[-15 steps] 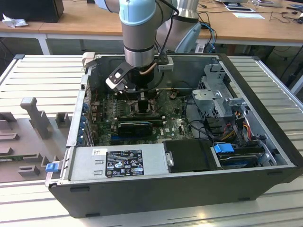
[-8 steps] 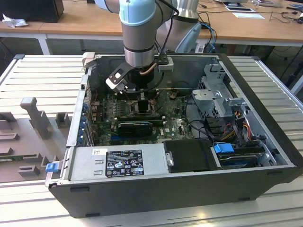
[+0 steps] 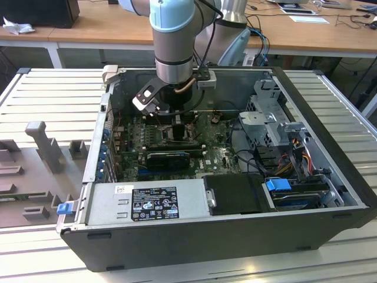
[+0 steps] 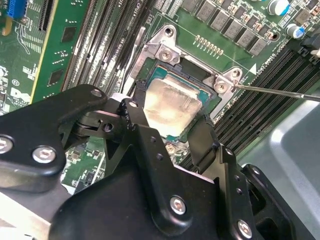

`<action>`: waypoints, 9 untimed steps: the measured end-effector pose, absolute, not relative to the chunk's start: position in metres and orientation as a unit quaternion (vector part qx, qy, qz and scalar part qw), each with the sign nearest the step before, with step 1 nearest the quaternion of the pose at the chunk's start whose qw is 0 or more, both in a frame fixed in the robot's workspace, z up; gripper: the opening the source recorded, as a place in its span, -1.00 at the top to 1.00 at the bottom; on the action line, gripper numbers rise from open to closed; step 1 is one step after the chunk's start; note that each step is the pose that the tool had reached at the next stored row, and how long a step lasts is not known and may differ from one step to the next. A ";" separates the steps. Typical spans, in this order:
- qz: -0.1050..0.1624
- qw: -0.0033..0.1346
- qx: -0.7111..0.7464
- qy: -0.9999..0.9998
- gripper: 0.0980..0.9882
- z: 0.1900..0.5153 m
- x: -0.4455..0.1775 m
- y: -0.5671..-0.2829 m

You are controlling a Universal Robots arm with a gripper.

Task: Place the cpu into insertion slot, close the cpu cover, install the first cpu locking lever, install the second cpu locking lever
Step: 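Place the cpu into insertion slot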

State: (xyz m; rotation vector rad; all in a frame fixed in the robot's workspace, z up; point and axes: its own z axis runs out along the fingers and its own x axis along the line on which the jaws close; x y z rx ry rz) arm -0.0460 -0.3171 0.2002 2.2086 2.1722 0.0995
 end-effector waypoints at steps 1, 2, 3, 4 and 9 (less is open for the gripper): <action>0.032 0.021 0.712 0.701 -0.14 0.200 -0.046 -0.317; 0.033 0.020 0.712 0.701 -0.14 0.200 -0.046 -0.317; 0.033 0.020 0.712 0.701 -0.14 0.200 -0.046 -0.317; 0.033 0.020 0.712 0.701 -0.14 0.200 -0.046 -0.317; 0.032 0.021 0.712 0.701 -0.14 0.208 -0.046 -0.317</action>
